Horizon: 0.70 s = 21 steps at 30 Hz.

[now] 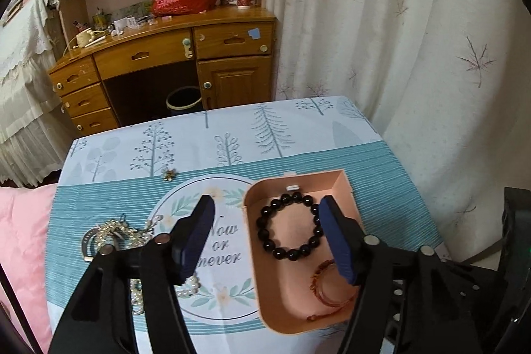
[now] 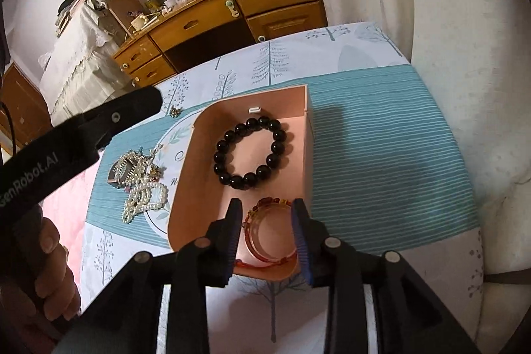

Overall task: Organize jewelry
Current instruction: 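Grasp the pink watch band with the left tool while the right tool grasps a pearl strand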

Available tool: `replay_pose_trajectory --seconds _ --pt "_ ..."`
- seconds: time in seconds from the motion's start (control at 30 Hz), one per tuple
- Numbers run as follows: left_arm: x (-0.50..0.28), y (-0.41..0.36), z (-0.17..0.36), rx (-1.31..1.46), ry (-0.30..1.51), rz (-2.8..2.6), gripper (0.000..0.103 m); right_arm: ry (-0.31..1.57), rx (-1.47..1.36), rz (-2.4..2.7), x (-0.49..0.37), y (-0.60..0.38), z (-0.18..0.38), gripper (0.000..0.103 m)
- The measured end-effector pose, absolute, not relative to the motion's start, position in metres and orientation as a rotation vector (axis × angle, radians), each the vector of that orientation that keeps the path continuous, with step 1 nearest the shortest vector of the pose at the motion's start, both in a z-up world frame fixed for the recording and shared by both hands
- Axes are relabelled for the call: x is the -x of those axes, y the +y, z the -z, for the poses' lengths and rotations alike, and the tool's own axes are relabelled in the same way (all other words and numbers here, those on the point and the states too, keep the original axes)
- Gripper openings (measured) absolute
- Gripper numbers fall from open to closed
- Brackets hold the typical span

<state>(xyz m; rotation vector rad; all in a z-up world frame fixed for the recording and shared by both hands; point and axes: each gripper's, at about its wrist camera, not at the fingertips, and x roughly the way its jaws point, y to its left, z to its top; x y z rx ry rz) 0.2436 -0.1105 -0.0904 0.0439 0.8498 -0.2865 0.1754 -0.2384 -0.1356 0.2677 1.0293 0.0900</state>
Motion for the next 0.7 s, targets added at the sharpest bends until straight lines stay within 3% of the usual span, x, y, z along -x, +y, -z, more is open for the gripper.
replay_pose_trajectory --seconds 0.33,0.43,0.63,0.7 --pt "-0.226 -0.057 0.113 0.021 0.96 0.182 0.068 1.03 -0.355 -0.136 -0.165 -0.213 0.137 0.033" --pt "-0.22 -0.034 0.124 0.029 1.014 0.142 0.069 1.022 -0.362 -0.152 -0.162 -0.198 0.137 0.045" --pt "-0.213 0.018 0.138 0.03 1.081 0.06 0.081 0.996 -0.344 -0.187 -0.156 -0.164 0.134 0.05" --pt "-0.213 0.036 0.141 0.046 1.098 0.068 0.081 0.995 -0.335 -0.201 -0.157 -0.15 0.134 0.057"
